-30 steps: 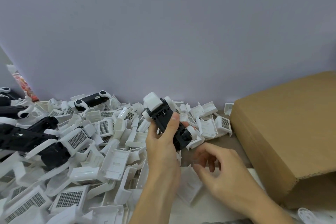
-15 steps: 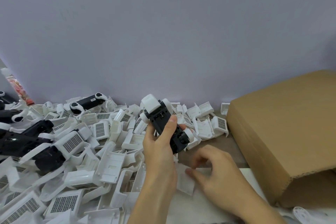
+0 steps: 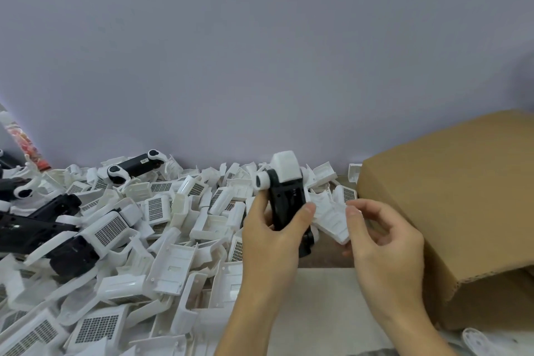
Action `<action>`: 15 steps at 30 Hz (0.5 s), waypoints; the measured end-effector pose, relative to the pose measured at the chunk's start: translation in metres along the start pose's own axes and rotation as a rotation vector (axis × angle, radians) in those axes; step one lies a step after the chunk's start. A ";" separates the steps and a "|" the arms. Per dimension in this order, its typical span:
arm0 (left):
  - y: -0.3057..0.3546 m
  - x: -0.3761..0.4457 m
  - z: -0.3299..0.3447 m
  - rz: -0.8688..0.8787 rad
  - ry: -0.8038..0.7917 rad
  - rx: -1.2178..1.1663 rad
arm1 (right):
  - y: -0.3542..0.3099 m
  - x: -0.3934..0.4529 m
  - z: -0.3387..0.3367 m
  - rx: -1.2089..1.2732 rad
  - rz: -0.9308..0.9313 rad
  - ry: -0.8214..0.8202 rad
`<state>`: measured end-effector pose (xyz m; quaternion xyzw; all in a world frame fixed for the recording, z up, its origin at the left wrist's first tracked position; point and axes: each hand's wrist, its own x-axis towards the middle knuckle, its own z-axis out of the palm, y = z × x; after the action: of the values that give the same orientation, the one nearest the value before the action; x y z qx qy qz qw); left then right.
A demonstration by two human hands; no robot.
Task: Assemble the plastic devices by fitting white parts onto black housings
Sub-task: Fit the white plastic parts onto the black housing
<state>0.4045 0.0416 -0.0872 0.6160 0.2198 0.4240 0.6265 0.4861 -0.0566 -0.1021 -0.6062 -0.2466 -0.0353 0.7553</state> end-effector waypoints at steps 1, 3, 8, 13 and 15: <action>-0.001 0.000 0.000 0.003 -0.017 0.033 | -0.002 -0.001 0.000 0.019 0.003 -0.011; -0.003 0.000 0.000 -0.003 -0.040 0.070 | -0.004 -0.003 0.000 0.059 0.002 -0.051; -0.002 0.000 0.000 -0.029 -0.076 0.053 | -0.005 -0.004 -0.001 0.161 0.020 -0.202; -0.005 0.002 -0.003 -0.063 -0.038 0.007 | -0.004 -0.005 -0.001 0.134 -0.029 -0.390; -0.006 0.003 -0.003 -0.067 -0.036 0.015 | 0.000 -0.004 0.002 0.067 0.003 -0.392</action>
<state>0.4053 0.0463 -0.0931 0.6205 0.2321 0.3897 0.6397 0.4821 -0.0562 -0.1035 -0.5765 -0.3890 0.0927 0.7125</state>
